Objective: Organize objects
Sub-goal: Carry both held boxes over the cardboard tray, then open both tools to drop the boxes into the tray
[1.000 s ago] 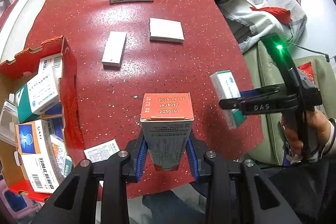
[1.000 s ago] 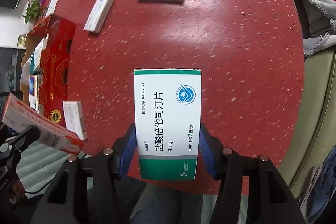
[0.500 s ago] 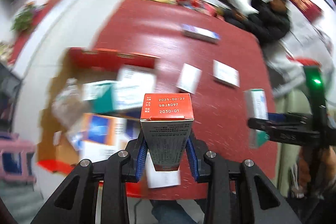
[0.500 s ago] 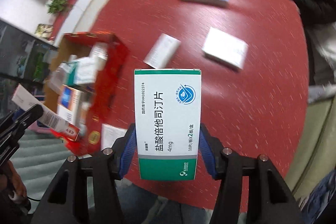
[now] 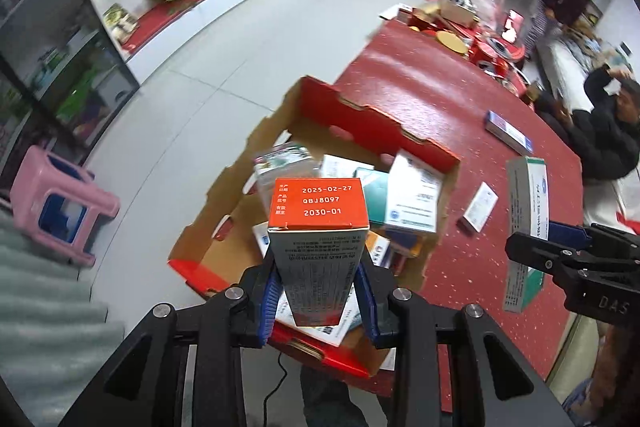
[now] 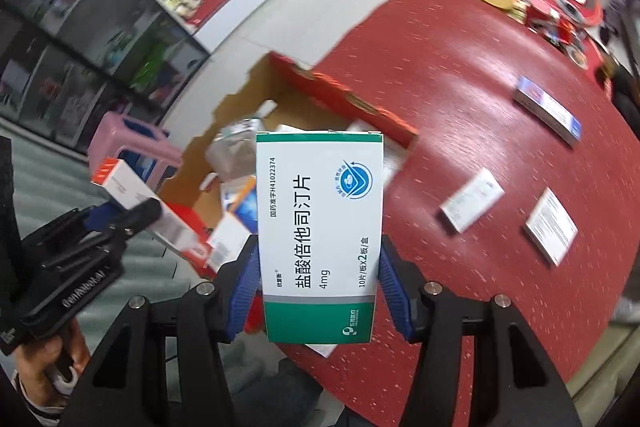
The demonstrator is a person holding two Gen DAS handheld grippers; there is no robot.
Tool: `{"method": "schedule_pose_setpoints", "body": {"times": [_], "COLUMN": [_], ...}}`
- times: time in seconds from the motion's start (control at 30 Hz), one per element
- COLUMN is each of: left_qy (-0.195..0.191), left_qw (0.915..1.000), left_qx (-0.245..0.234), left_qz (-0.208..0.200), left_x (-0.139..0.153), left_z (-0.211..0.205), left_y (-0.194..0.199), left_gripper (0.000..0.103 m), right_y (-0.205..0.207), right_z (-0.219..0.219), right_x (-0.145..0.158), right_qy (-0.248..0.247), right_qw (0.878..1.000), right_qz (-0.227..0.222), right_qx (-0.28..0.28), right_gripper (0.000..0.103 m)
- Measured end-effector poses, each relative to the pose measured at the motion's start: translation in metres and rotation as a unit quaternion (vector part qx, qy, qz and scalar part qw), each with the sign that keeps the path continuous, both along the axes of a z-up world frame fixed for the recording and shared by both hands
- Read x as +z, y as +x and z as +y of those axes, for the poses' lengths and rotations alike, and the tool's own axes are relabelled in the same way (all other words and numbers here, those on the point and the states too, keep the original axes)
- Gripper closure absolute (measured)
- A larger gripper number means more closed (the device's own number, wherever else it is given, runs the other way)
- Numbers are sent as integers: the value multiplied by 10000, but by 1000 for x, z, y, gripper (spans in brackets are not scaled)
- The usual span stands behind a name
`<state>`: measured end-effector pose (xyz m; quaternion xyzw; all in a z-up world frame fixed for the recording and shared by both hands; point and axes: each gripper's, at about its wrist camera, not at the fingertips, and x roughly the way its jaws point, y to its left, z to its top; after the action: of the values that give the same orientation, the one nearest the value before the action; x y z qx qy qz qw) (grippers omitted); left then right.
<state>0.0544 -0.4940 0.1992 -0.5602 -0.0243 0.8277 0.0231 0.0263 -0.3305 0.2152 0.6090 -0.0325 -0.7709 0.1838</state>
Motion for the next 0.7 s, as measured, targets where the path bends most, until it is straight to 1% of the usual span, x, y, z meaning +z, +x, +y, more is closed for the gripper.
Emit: {"method": "schedule_pose_setpoints", "body": {"times": [0.17, 0.3, 0.37, 0.4, 0.43, 0.47, 0.57, 0.6, 0.67, 0.7], "left_qy": [48, 117, 174, 245, 265, 187, 77, 26, -12, -28], "left_qw": [9999, 9995, 9992, 9989, 9986, 9986, 9978, 9976, 9973, 9972], "left_qx": [117, 121, 107, 77, 68, 60, -1, -10, -15, -4], "left_qz": [-90, -250, -337, -396, -455, -493, -652, -695, -735, -742], "left_x": [-7, -21, -29, -34, -39, -45, -59, -63, -69, -70], "left_z": [-6, -5, -4, -3, -2, 0, 4, 6, 8, 8], "left_y": [0, -8, -13, -16, -19, -21, -26, -26, -26, -26], "left_gripper": [68, 68, 67, 67, 67, 67, 67, 64, 53, 43], "right_y": [-9, -26, -34, -39, -43, -46, -50, -50, -48, -48], "right_z": [-26, -41, -42, -43, -42, -42, -35, -32, -24, -22], "right_x": [-8, -26, -35, -41, -47, -50, -51, -50, -49, -50], "right_qy": [47, 77, -1, -67, -100, -101, -65, -77, -85, -85], "right_qw": [9995, 9989, 9984, 9979, 9973, 9972, 9977, 9977, 9978, 9977], "right_qz": [-75, -263, -393, -503, -623, -666, -645, -644, -649, -664], "right_qx": [300, 391, 396, 396, 363, 329, 210, 188, 112, 90], "right_gripper": [47, 47, 47, 45, 39, 36, 34, 32, 28, 27]}}
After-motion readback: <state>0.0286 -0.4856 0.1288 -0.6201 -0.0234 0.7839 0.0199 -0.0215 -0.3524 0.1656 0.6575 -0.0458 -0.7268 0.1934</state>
